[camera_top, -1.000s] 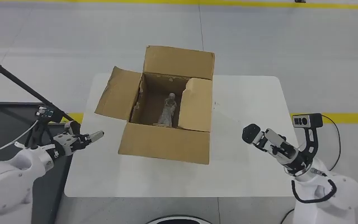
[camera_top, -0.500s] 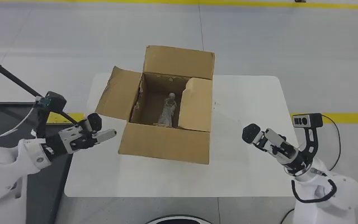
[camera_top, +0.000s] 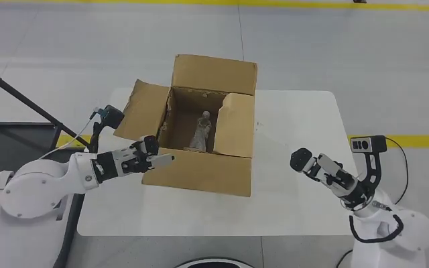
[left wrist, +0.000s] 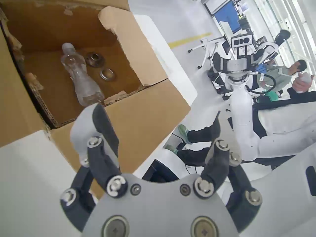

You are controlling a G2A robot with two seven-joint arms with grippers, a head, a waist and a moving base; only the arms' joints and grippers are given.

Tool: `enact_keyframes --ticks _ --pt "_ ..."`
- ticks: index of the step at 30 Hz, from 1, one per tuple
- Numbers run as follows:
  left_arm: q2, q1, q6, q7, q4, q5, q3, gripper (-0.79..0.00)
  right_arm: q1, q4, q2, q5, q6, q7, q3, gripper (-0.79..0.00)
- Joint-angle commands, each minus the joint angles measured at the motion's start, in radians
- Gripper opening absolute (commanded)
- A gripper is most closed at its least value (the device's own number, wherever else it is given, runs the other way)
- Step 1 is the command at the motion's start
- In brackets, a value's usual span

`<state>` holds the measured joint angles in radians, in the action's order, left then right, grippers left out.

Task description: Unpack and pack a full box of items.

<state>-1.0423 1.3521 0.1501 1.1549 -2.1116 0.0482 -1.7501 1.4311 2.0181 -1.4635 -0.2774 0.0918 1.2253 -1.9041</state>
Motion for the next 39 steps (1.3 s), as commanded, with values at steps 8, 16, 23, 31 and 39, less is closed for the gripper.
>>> enact_keyframes --ticks 8,16,23,31,39 --pt "-0.006 -0.032 0.021 -0.123 0.028 0.046 0.121 0.0 0.009 -0.006 0.008 0.0 0.027 -0.032 -0.003 0.0" --pt "-0.015 -0.167 0.016 -0.179 0.144 0.085 0.302 0.0 0.021 -0.035 0.035 -0.072 0.063 0.007 -0.075 0.0" --pt "-0.017 -0.185 0.013 -0.189 0.159 0.099 0.32 0.0 0.024 -0.038 0.038 -0.085 0.067 0.015 -0.083 0.0" --pt "-0.034 -0.245 0.06 -0.281 0.281 0.059 0.434 0.0 0.024 -0.038 0.038 -0.085 0.067 0.015 -0.083 0.0" --pt "-0.063 -0.396 0.009 -0.366 0.448 0.116 0.579 0.0 0.024 -0.038 0.038 -0.085 0.067 0.015 -0.083 0.0"
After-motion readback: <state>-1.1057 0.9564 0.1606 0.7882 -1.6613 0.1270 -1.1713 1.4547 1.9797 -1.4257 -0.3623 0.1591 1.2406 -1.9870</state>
